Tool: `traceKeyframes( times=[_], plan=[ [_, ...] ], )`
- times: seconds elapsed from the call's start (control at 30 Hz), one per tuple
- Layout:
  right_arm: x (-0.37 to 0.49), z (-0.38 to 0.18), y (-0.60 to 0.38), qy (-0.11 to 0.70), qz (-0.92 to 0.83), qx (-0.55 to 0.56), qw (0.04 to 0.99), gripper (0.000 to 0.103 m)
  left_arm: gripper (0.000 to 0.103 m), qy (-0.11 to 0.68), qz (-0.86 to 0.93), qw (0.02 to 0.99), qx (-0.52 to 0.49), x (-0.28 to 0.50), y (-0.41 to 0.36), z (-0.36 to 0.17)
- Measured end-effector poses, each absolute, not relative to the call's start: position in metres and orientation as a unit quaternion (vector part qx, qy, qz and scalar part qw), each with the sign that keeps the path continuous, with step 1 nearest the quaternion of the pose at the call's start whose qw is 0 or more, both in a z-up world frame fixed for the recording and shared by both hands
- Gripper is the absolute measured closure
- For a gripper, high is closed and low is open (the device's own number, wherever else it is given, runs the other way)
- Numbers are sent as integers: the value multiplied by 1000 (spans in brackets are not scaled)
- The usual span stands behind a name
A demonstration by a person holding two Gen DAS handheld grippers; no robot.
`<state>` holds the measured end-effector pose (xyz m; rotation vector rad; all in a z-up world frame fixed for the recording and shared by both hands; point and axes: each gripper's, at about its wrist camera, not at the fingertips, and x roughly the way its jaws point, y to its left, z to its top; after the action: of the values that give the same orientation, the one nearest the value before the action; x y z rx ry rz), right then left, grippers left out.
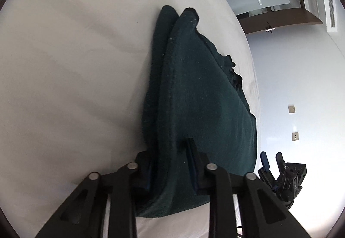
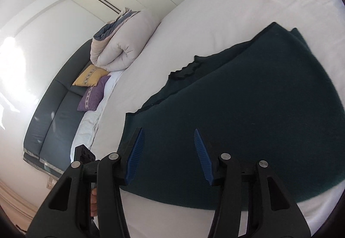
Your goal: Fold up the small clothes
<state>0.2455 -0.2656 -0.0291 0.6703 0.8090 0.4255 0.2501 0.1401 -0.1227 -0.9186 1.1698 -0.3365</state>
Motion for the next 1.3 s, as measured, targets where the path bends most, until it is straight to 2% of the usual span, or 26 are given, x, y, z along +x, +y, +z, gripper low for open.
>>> traceKeyframes(
  times=[0.13, 0.37, 0.47, 0.53, 0.7, 0.9, 0.97, 1.0, 1.03, 1.07, 1.1, 1.13, 1.3],
  plan=[
    [280, -40, -237, 410, 226, 320, 824, 55, 92, 510, -160, 695, -480, 244, 152, -130],
    [322, -87, -218, 469, 237, 356, 773, 55, 93, 483, -183, 733, -443, 250, 127, -79],
    [325, -100, -230, 456, 251, 410, 749, 53, 93, 473, -204, 751, -413, 258, 101, -49],
    [326, -106, -243, 440, 262, 455, 729, 46, 93, 472, -219, 760, -391, 265, 78, -32],
    [328, -118, -286, 394, 279, 559, 674, 38, 94, 476, -261, 777, -319, 287, -10, -2],
    [334, -129, -336, 358, 282, 623, 636, 36, 93, 494, -326, 771, -236, 297, -127, -4],
    [336, -132, -349, 350, 286, 635, 627, 36, 87, 506, -337, 764, -217, 298, -150, -15],
    [337, -133, -353, 347, 286, 638, 625, 36, 80, 509, -341, 760, -218, 296, -155, -21],
    [338, -134, -357, 345, 286, 641, 623, 36, 63, 507, -343, 759, -221, 294, -155, -24],
    [339, -135, -359, 345, 287, 643, 620, 36, 53, 503, -345, 759, -226, 292, -153, -25],
    [340, -135, -360, 350, 284, 641, 621, 36, 37, 497, -345, 762, -233, 289, -148, -24],
    [342, -135, -361, 355, 283, 636, 624, 36, 33, 488, -344, 767, -236, 285, -142, -21],
    [354, -126, -350, 389, 274, 594, 649, 36, 30, 450, -338, 799, -211, 273, -106, -8]
  ],
)
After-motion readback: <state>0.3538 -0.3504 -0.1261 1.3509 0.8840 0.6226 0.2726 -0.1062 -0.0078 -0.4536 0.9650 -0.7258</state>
